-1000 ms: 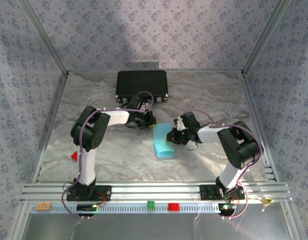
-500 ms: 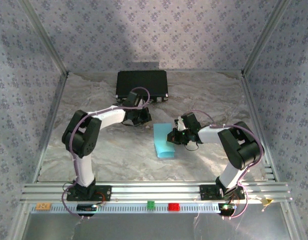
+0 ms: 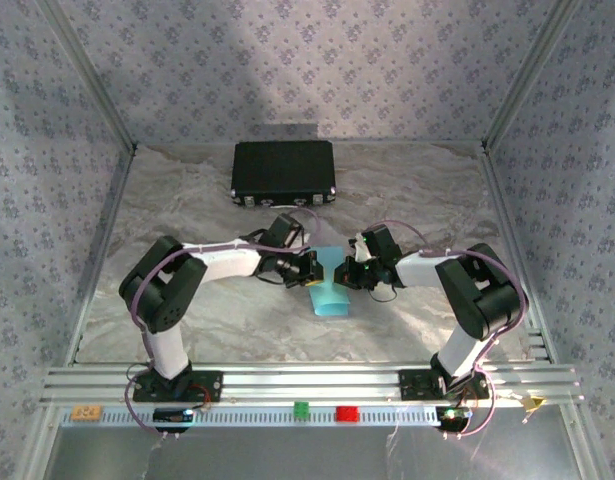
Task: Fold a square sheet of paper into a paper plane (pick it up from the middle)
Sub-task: First fold the square sheet of paper in half at the center of the table.
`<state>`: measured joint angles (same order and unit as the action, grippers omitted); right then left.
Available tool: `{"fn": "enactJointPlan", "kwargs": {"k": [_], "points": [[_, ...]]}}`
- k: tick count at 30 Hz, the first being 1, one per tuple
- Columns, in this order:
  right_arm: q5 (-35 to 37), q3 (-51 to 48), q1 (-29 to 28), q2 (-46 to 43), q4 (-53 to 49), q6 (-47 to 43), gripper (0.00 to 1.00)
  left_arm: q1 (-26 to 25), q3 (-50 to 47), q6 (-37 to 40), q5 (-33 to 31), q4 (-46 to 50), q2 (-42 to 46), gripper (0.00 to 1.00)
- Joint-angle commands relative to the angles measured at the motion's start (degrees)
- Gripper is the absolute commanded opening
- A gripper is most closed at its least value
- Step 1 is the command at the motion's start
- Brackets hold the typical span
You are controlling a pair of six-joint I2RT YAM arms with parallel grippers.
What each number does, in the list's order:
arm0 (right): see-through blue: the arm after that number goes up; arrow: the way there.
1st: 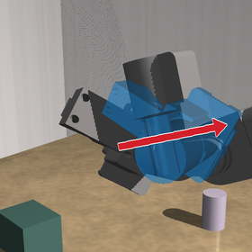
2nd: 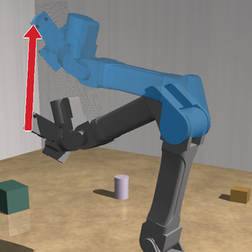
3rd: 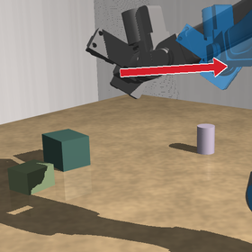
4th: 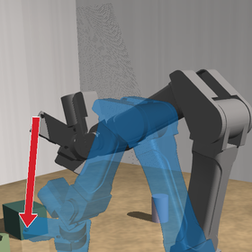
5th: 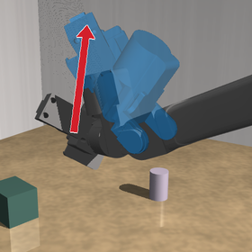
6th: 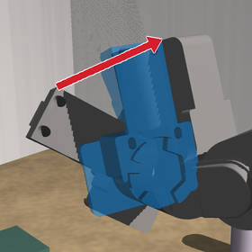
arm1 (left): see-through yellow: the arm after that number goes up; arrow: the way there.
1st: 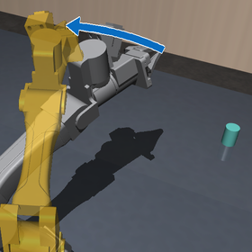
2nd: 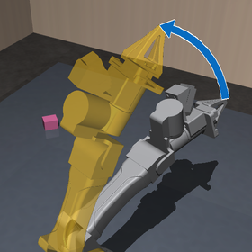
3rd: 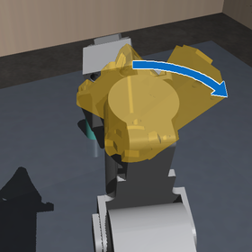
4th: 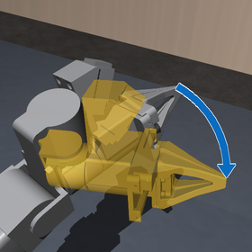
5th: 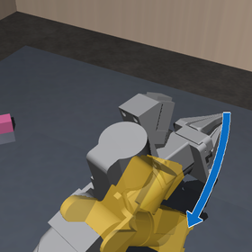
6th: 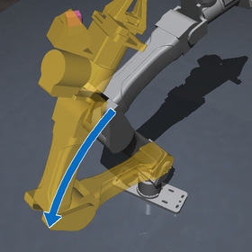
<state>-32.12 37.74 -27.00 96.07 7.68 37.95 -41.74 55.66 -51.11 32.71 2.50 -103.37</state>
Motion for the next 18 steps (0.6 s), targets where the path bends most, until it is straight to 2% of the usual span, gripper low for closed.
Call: {"fn": "enactJointPlan", "kwargs": {"k": [1, 11, 18], "points": [[4.7, -2.5, 0.3, 2.0, -6.8, 0.3, 0.0, 0.3, -1.5, -1.5, 2.4, -3.7, 0.3, 0.0], [4.9, -2.8, 0.4, 1.8, -6.7, 0.2, 0.0, 0.2, -8.4, 3.0, -0.8, -2.1, -0.4, 0.0], [4.8, -2.8, 0.4, 1.5, -6.9, 0.3, 0.0, 0.2, -9.6, 5.8, -3.6, 0.9, -0.1, 0.0]]}}
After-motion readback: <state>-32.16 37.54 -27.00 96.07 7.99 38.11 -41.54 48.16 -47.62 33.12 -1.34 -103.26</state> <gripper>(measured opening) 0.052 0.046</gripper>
